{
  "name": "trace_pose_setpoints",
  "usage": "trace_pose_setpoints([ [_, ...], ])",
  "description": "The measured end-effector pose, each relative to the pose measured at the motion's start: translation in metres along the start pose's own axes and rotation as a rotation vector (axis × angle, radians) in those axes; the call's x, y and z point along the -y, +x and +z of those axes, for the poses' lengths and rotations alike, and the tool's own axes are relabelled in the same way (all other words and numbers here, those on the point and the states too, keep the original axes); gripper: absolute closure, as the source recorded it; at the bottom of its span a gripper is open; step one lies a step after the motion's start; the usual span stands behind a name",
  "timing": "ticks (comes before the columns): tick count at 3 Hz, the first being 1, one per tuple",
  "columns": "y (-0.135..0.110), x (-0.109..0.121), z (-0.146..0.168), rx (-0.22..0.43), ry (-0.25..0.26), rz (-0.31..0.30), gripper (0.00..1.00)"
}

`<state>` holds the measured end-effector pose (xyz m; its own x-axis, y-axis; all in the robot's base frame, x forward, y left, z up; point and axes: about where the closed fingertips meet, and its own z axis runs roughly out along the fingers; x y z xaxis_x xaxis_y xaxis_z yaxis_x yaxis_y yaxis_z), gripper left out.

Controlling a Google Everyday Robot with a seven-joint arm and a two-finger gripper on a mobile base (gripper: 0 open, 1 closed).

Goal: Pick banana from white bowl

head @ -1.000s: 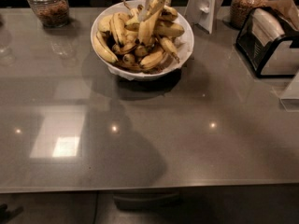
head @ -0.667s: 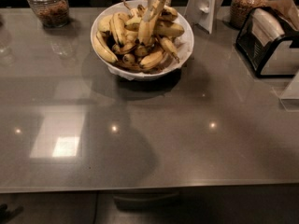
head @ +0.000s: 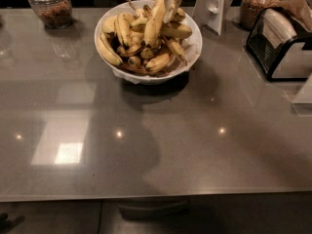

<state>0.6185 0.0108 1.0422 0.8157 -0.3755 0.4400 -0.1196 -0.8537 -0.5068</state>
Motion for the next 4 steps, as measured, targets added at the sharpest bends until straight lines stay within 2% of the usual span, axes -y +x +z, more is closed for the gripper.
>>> trace_pose_setpoints([
  [2, 0.015, -0.02, 0.02, 0.004, -0.056, 0.056, 0.37],
  [4, 0.009, -0.028, 0.037, 0.053, -0.065, 0.115, 0.38],
])
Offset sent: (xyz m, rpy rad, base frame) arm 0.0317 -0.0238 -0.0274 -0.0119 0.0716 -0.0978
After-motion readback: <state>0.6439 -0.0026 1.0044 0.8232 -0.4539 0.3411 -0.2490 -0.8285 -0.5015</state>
